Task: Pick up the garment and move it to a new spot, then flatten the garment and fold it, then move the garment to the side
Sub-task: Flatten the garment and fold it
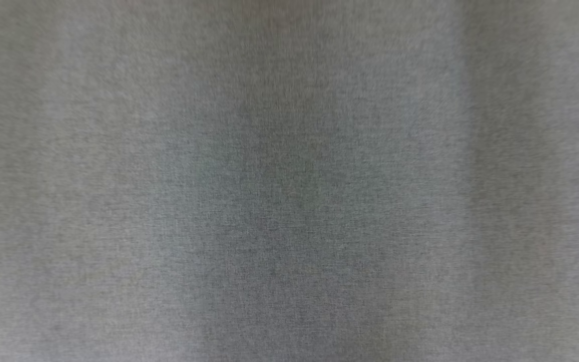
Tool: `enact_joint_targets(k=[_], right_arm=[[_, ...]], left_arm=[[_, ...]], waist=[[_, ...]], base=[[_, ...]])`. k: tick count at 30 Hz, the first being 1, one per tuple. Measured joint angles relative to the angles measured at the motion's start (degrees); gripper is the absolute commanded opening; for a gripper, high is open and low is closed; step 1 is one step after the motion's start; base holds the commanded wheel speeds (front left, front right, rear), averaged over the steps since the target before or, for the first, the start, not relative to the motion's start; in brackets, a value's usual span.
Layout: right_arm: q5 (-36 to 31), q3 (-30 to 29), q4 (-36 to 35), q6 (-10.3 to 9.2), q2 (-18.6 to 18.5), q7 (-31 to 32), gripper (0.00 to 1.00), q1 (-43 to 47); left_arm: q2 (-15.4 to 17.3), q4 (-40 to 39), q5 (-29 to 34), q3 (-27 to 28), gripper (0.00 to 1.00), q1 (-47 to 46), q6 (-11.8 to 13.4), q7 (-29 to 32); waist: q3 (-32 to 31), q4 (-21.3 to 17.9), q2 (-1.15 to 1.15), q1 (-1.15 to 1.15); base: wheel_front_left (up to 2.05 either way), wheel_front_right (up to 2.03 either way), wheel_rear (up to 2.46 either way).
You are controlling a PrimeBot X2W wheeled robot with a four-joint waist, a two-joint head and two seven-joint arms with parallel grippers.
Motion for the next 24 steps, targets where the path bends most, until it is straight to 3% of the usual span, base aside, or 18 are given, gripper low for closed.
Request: enact_joint_targets(k=[4, 8, 13, 16, 24], right_arm=[[6.86, 4.21, -8.31, 0.00, -1.38, 0.24, 0.00, 11.60], [12.51, 7.09, -18.82, 0.00, -5.10, 1.64, 0.00, 24.22], [16.63, 7.42, -30.73, 0.00, -8.59, 4.46, 0.00, 42.70], [17.58, 5.12, -36.98, 0.00, -8.75, 5.66, 0.00, 52.12], [16.34, -2.60, -51.13, 0.00, -4.77, 10.84, 0.00, 75.47]], left_arm=[[0.87, -7.10, 0.82, 4.99, 0.00, 11.01, 1.80, -0.02], [1.60, -15.14, 2.96, 8.81, 0.00, 24.28, 4.21, -0.13], [1.25, -24.84, 3.68, 13.43, 0.00, 40.90, 7.78, -0.15], [1.42, -30.40, 3.80, 15.91, 0.00, 50.93, 9.75, -0.15], [0.90, -41.00, 3.77, 16.91, 0.00, 74.04, 13.83, -0.15]], waist=[[-3.17, -0.15, 0.00, 0.00], [-6.57, -0.51, -0.01, -0.01], [-11.06, -0.84, -0.01, -0.01], [-13.69, -1.10, -0.01, -0.02], [-19.63, -1.85, -0.02, -0.02]], base=[[0.00, 0.00, 0.00], [0.00, 0.00, 0.00], [0.00, 0.00, 0.00], [0.00, 0.00, 0.00], [0.00, 0.00, 0.00]])
